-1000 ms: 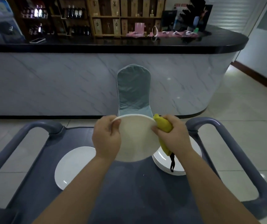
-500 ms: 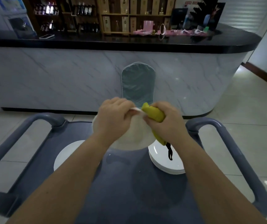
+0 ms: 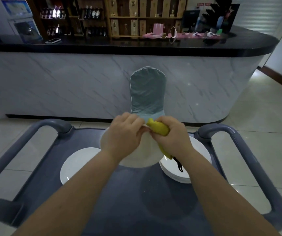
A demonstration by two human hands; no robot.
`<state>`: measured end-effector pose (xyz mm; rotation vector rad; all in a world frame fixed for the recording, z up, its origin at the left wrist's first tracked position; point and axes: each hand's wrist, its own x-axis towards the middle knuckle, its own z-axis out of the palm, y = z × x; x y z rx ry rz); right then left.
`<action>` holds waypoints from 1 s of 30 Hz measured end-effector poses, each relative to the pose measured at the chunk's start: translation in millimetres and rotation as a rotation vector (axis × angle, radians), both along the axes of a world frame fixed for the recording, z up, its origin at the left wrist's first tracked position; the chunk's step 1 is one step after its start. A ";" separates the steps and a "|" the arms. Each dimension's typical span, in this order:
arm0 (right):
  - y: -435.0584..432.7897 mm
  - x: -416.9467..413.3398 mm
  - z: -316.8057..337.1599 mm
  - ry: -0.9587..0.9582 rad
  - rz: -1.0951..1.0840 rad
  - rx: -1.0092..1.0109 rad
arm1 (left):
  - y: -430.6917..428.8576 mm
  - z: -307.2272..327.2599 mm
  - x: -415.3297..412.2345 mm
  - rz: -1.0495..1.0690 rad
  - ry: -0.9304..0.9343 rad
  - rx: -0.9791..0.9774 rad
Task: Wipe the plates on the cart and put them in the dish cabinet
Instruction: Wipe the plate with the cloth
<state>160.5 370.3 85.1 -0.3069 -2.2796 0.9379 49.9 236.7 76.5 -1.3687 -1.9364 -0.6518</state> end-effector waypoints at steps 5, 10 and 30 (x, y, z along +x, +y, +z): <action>6.0 11.5 22.5 0.126 -0.038 -0.355 | -12.0 31.9 -6.0 0.207 -0.478 0.473; 5.6 33.9 -22.5 -0.023 -0.082 -0.647 | -24.7 -42.1 16.1 0.333 -1.053 0.678; -8.5 70.5 -6.1 0.102 -0.068 -0.504 | -30.9 7.9 39.7 0.173 -0.812 0.639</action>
